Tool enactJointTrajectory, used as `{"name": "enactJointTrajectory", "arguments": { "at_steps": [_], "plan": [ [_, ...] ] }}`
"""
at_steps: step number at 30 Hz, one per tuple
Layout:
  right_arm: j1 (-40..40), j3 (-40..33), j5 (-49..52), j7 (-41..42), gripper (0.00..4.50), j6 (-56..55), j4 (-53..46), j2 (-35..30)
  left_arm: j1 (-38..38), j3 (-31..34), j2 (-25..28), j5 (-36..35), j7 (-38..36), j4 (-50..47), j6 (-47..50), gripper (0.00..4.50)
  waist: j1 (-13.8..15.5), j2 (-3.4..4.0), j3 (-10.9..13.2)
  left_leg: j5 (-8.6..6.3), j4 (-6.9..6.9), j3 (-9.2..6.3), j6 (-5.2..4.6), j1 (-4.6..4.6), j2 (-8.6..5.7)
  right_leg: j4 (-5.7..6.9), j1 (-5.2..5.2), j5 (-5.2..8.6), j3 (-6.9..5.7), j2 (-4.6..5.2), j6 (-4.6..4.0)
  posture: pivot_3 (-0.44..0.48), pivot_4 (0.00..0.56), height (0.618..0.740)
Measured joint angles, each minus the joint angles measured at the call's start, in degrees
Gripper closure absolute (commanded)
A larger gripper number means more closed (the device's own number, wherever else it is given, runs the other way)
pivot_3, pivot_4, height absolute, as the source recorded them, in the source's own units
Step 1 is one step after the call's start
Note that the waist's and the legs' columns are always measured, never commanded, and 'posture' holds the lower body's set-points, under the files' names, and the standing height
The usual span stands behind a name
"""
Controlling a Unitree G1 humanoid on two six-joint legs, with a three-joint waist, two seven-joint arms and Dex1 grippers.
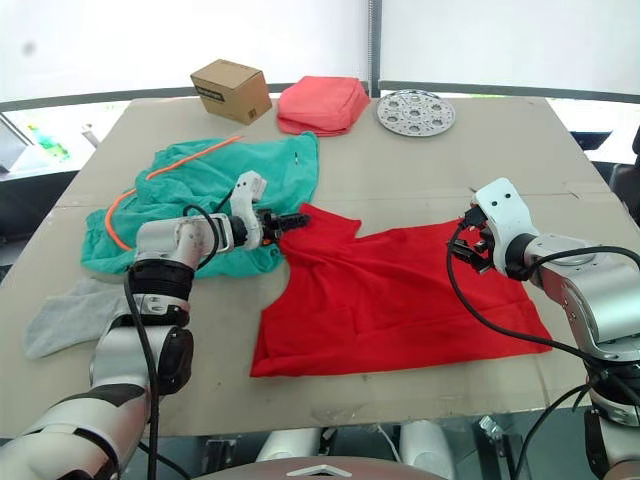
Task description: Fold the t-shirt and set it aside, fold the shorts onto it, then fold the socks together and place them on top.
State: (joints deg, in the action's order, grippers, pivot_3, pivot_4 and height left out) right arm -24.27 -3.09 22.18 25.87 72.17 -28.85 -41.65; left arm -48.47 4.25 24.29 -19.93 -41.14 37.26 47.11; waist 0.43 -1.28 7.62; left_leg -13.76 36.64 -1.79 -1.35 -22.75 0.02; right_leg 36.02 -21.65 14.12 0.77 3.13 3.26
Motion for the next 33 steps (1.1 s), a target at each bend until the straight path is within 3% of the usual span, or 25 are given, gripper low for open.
{"name": "enactJointTrajectory", "arguments": {
  "at_steps": [7,12,17,25,33],
  "plan": [
    [0.03,-0.02,0.09,0.02,1.15,0.01,-0.45,-0.24,-4.11,-2.56,-0.18,3.67,-7.34,8.62,-14.48,2.01,0.3,-0.01,0.01,0.0,-0.06,-0.01,-0.01,-0.09,0.01,-0.05,-0.05,0.0,-0.05,-0.01,-0.01,0.0,0.15,0.74],
    [0.15,-0.12,0.35,0.03,1.15,0.05,-0.58,-0.38,-7.82,-3.22,-0.47,7.22,-8.72,16.16,-21.34,2.01,0.19,-0.01,0.01,-0.01,-0.08,0.0,-0.01,-0.09,0.01,-0.05,-0.06,0.0,-0.05,-0.04,0.01,0.0,0.15,0.74],
    [0.4,-0.19,1.61,1.06,1.15,0.47,-2.56,-0.9,-12.54,-3.23,-1.27,9.77,-6.98,24.81,-18.46,2.01,0.12,-0.03,0.02,-0.01,-0.07,-0.05,-0.02,-0.1,-0.19,-0.03,-0.05,0.01,-0.08,-0.07,0.03,0.0,0.15,0.74],
    [1.09,-0.45,2.45,0.93,1.15,1.44,-4.14,-0.93,-14.59,-1.96,-0.71,11.15,-5.1,27.57,-17.09,2.01,-0.12,-0.03,0.02,-0.01,-0.07,-0.07,-0.02,-0.09,-0.2,0.0,-0.05,0.01,-0.09,-0.06,0.03,0.0,0.15,0.74],
    [2.0,-1.86,2.65,0.17,1.15,1.57,-4.47,-0.92,-15.58,-2.37,0.57,11.16,-12.38,27.4,-10.99,2.01,-0.56,-0.03,0.02,-0.01,-0.07,-0.08,-0.02,-0.09,-0.21,0.01,-0.05,0.01,-0.11,-0.05,0.03,0.0,0.15,0.74]
  ]
}}
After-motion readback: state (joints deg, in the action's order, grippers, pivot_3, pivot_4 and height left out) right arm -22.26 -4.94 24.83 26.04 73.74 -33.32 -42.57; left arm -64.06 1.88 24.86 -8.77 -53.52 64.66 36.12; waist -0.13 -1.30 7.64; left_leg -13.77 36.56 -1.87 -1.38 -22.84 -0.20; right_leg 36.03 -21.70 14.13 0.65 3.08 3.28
